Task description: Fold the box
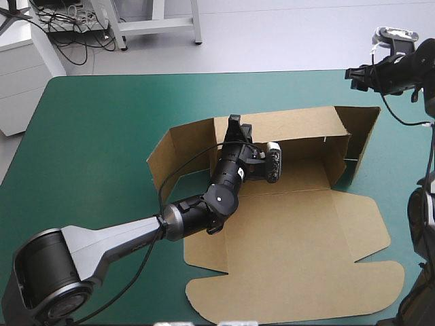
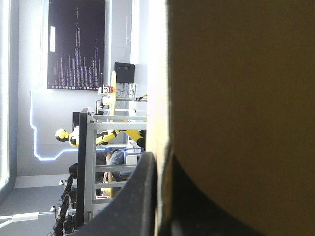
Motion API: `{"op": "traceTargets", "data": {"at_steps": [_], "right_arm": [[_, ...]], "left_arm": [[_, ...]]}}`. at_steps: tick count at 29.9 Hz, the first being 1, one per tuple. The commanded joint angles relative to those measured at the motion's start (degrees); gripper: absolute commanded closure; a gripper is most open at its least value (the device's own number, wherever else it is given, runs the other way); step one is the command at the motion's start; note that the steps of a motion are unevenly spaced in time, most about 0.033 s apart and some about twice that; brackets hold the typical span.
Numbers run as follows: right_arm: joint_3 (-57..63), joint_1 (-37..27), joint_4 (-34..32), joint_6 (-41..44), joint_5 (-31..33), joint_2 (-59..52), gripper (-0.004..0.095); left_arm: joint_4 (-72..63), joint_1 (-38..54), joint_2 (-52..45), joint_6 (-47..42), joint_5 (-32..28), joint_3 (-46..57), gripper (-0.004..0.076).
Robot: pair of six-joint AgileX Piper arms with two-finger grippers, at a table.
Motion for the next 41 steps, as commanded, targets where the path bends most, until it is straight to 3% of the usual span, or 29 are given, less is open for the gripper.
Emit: {"op": "traceTargets", "data": {"at_steps": [1, 8, 13, 18, 28, 36, 41], "right_arm": [[-2.1, -0.25, 1.86, -0.99, 1.01, -1.25, 0.0355], [-1.88, -0.25, 1.52, -2.07, 7.86, 0.16, 0.0356], [-1.27, -0.25, 2.47, -1.3, 7.86, -0.51, 0.0356], [5.37, -0.25, -1.76, -0.33, 7.86, -3.55, 0.0356], [17.62, -0.25, -1.27, -5.47, 7.86, -12.77, 0.0356], [29.06, -0.25, 5.03, -12.84, 1.62, -18.11, 0.0356], [34.32, -0.25, 6.03, -16.3, 1.05, -18.23, 0.0356]], "left_arm": [[3.4, -0.51, -2.72, -1.34, 0.73, -0.94, 0.0734], [3.4, -0.51, -2.72, -1.34, 0.86, -0.94, 0.0734], [3.4, -0.51, -2.72, -1.34, 0.86, -0.94, 0.0734], [3.4, -0.51, -2.72, -1.34, 0.94, -0.94, 0.0734], [3.4, -0.51, -2.72, -1.34, 0.94, -0.94, 0.0734], [3.4, -0.51, -2.72, -1.34, 0.94, -0.94, 0.0734], [3.4, -0.51, -2.72, -1.34, 0.94, -0.94, 0.0734]]}}
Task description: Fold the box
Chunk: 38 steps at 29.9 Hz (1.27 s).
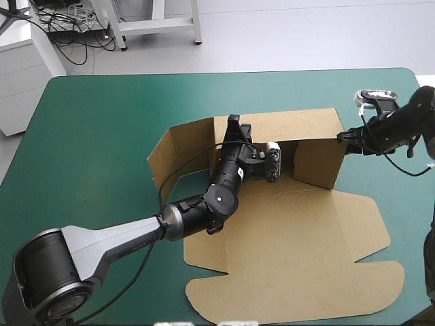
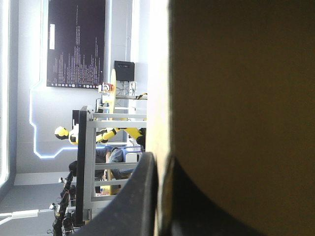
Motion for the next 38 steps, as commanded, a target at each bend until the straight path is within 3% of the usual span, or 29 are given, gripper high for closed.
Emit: {"op": "traceTargets", "data": {"at_steps": [1, 11, 26, 33, 38], "right_arm": [[1.47, -0.25, 2.53, -2.9, -1.25, -3.05, 0.0356], [2.2, -0.25, -0.83, -3.47, -1.62, -6.19, 0.0356], [2.38, -0.25, 0.16, -5.88, -0.71, -7.86, 0.0356], [10.83, -0.25, 7.87, -13.99, -10.65, -11.58, 0.0356], [18.11, -0.25, 9.85, -17.52, -17.29, -14.53, 0.0356]], "left_arm": [[3.52, -0.51, -2.72, -1.13, 0.69, -0.94, 0.0734], [3.52, -0.51, -2.72, -1.13, 0.69, -0.94, 0.0734], [3.52, -0.51, -2.72, -1.13, 1.27, -0.94, 0.0734], [3.52, -0.51, -2.72, -0.39, 1.63, -0.94, 0.0734], [3.52, -0.51, -2.72, -0.39, 2.52, -0.94, 0.0734]]}}
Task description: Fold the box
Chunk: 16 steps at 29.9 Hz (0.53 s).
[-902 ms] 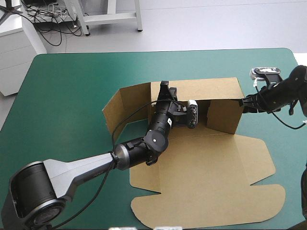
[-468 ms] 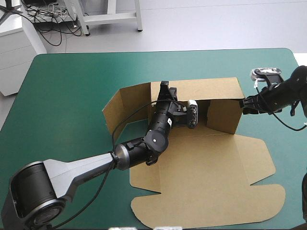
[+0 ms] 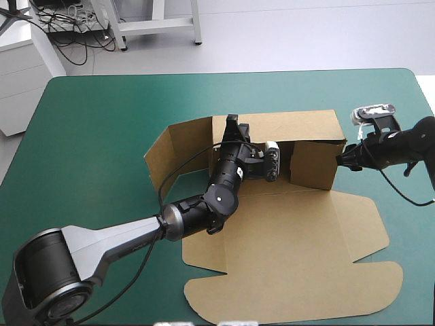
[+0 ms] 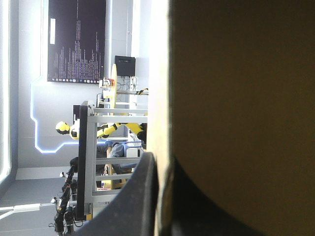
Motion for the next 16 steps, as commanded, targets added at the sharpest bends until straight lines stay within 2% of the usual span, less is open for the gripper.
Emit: {"op": "traceTargets", "data": {"at_steps": [1, 8, 16], "right_arm": [[2.94, -0.18, 5.22, -2.81, -5.2, -4.37, 0.0356], [6.62, -0.18, 5.09, -3.95, -7.84, -7.39, 0.0356], [6.62, -0.18, 2.68, -4.1, -4.5, -7.89, 0.0356]], "left_arm": [[4.06, -0.51, -2.72, -0.65, 1.45, -0.94, 0.0734], [4.06, -0.51, -2.72, -0.65, 1.58, -0.94, 0.0734], [4.06, -0.51, -2.72, -0.65, 1.58, -0.94, 0.0734]]}}
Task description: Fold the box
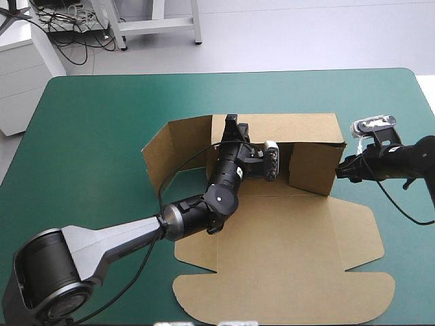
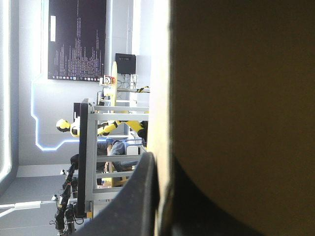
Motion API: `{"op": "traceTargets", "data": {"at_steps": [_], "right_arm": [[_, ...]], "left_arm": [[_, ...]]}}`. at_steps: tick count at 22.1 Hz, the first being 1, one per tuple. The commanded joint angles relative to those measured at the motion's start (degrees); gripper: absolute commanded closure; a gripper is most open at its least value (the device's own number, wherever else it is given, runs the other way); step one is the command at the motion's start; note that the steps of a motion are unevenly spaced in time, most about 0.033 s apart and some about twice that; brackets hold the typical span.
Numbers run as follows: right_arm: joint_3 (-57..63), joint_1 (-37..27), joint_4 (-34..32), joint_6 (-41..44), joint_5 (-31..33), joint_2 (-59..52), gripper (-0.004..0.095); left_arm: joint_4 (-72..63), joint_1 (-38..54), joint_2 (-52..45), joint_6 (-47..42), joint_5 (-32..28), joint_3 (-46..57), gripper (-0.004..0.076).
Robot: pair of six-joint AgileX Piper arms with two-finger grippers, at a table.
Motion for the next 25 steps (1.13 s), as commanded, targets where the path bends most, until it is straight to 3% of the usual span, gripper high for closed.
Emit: {"op": "traceTargets", "data": {"at_steps": [1, 7, 12, 16, 21, 25], "right_arm": [[-1.3, -0.18, 0.82, -0.55, 0.27, -1.96, 0.0356], [-1.3, -0.18, 0.8, -2.98, 0.55, -1.96, 0.0356], [-1.05, -0.18, 8.81, -11.41, 0.12, -1.85, 0.0356], [-0.85, -0.18, 14.91, -15.38, -5.6, -0.96, 0.0356], [-0.85, -0.18, 24.57, -23.07, 0.77, 3.12, 0.0356], [-0.85, -0.18, 27.45, -23.06, 0.72, 4.08, 0.0356]], "left_arm": [[4.12, -0.51, -2.72, -0.65, 1.08, -0.94, 0.0734], [4.12, -0.51, -2.72, -0.65, 1.08, -0.94, 0.0734], [4.12, -0.51, -2.72, -0.65, 1.08, -0.94, 0.0734], [4.12, -0.51, -2.72, -0.65, 1.08, -0.94, 0.0734], [4.12, -0.51, -2.72, -0.65, 1.08, -0.94, 0.0734], [4.12, -0.51, -2.72, -0.65, 1.19, -0.94, 0.0734]]}}
